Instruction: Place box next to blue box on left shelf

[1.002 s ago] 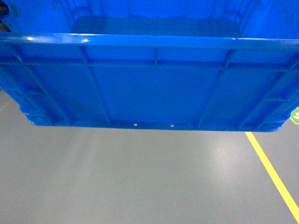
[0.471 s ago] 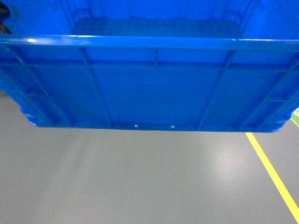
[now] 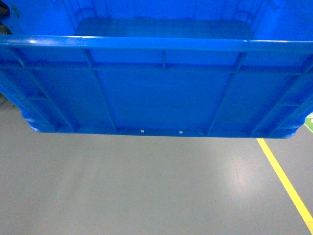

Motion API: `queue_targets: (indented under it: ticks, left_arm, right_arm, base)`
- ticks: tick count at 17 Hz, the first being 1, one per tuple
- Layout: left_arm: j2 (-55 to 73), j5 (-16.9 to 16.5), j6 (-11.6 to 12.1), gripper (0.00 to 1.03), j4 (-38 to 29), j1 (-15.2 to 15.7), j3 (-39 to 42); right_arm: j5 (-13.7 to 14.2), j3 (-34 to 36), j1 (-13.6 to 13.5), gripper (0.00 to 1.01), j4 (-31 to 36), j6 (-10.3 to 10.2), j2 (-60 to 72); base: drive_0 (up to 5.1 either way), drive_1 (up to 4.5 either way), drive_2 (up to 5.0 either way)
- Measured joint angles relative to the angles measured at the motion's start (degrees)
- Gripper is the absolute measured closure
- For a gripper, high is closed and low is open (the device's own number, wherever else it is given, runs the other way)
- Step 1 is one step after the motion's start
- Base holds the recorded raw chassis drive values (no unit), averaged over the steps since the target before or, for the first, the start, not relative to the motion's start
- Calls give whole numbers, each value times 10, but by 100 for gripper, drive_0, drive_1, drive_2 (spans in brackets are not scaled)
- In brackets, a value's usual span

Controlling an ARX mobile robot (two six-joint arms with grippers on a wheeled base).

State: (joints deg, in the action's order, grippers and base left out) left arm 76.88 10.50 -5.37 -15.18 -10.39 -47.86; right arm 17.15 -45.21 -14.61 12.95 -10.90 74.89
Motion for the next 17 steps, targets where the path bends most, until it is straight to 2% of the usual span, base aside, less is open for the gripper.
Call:
queue_targets:
  ticks: [17]
  left_arm:
    - [0,0,0,95,0,0,0]
  right_arm:
    - [0,0,0,92,0,0,0]
  base:
    - [-3,428,-435]
